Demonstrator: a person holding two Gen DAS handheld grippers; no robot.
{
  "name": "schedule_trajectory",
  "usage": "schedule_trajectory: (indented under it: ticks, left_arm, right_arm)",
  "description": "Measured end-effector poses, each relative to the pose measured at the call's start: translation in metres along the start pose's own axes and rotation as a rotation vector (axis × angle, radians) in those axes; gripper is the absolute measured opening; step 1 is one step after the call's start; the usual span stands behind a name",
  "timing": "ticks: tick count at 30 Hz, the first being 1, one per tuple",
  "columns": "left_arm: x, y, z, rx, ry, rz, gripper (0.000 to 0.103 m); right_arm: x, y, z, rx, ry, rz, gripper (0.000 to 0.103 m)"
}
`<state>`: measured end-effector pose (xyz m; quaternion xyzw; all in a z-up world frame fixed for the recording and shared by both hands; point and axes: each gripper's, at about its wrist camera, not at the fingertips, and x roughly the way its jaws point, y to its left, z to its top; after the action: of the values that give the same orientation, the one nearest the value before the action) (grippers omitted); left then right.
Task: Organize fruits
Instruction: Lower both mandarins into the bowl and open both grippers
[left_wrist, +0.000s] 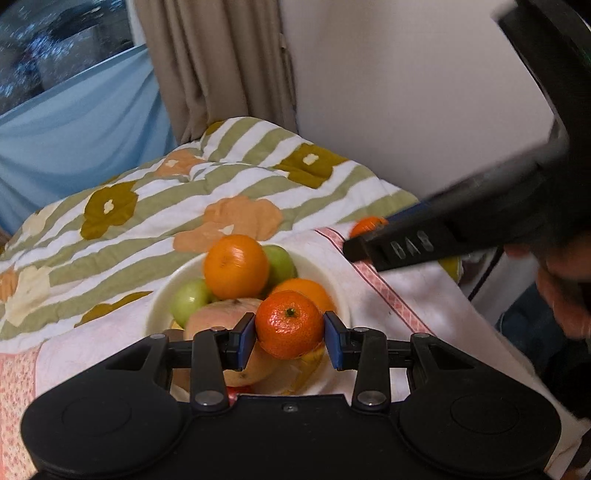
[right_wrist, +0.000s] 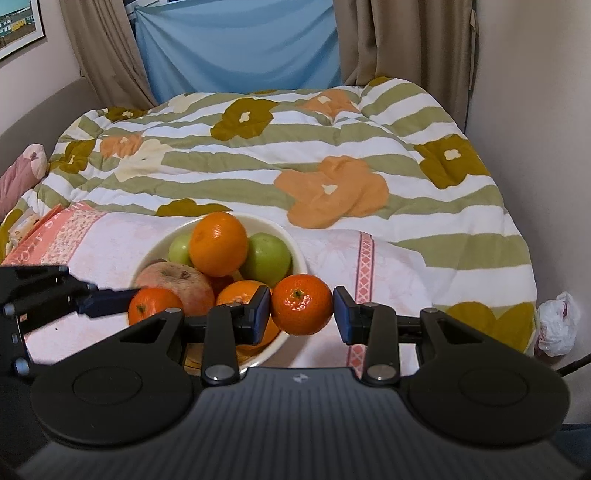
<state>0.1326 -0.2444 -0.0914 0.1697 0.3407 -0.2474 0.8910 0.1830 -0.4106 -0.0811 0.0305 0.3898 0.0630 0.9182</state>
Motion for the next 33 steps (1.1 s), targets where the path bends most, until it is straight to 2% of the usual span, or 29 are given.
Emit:
schedule_trajectory:
  ticks: [8,16,18,19,20,21,27,33]
  left_arm:
    - [0.018,-0.024,-0.009,0.111,0.009,0.048,0.043]
    - [0.025,-0.044,-0.017,0.218,-0.024,0.143,0.046]
    - [0.024,-0.047,-0.018,0.231,-0.023,0.151,0.054]
    - [0.023,-0.047,-0.018,0.229,-0.024,0.149,0.059]
    - [0.02,-0.047,-0.019,0.225,-0.029,0.148,0.069]
    - [0.016,-0.046,-0.018,0.22,-0.037,0.149,0.073]
    - [-0.008,-0.028,-0.011,0.119,-0.082,0.125,0.073]
    - [-0.021,-0.003,-0.007,-0.017,-0.087,0.129,0.073]
  right_arm:
    - [0.005,-0.008,-0.005,0.008,0.01,0.002,0.052]
    - [0.008,-0.008,-0.009,0.009,0.017,0.008,0.052]
    - [0.008,-0.009,-0.01,0.009,0.019,0.011,0.052]
    - [0.008,-0.009,-0.009,0.007,0.018,0.011,0.052]
    - [0.009,-0.009,-0.009,0.006,0.018,0.011,0.052]
    - [0.009,-0.009,-0.009,0.002,0.018,0.013,0.052]
    - [0.009,-0.001,0.001,-0.028,0.002,0.031,0.052]
    - [0.023,0.01,0.011,-0.058,-0.011,0.049,0.052]
